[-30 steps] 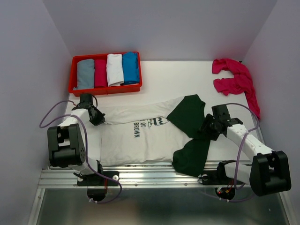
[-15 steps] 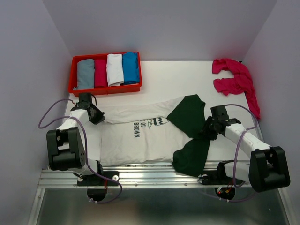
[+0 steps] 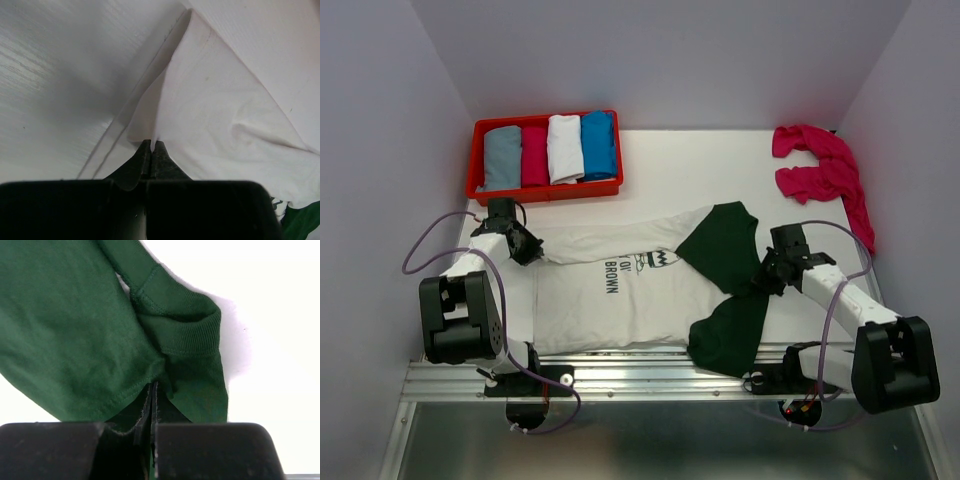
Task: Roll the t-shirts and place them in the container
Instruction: Fold the T-shirt at the center of the board.
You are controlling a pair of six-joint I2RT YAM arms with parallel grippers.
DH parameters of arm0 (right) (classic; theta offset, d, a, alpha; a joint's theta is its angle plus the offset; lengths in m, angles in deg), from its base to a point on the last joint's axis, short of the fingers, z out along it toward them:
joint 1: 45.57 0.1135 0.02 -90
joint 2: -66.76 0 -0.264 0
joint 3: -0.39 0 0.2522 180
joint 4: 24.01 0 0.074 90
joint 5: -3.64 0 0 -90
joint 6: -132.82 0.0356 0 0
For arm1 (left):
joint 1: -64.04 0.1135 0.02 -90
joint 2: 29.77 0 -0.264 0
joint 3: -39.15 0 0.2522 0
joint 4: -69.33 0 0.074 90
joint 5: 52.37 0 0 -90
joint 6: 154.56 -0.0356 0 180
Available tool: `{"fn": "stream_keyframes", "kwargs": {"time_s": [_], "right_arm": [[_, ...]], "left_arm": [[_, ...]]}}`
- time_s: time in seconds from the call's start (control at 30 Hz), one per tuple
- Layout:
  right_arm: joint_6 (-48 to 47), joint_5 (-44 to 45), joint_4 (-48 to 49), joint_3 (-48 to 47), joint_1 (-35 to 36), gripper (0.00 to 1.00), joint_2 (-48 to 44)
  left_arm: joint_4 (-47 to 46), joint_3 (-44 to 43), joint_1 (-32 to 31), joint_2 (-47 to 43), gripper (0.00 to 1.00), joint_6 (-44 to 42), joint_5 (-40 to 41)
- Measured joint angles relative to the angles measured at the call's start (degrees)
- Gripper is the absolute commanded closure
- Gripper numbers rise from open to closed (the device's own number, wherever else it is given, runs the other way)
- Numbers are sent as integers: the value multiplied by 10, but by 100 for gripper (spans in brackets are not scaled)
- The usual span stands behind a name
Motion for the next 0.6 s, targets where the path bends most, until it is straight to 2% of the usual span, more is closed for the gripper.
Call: {"fn": "stream_keyframes", "kwargs": {"time_s": [0.33,0.6], "right_arm": [[-6,8,-54,-91,0,99,-78],[-31,16,-112,-247,0,99,-112]], "left_arm": [[9,-28,0,0,100,-6,0],[23,-67,0,0,100,-16,0]]}}
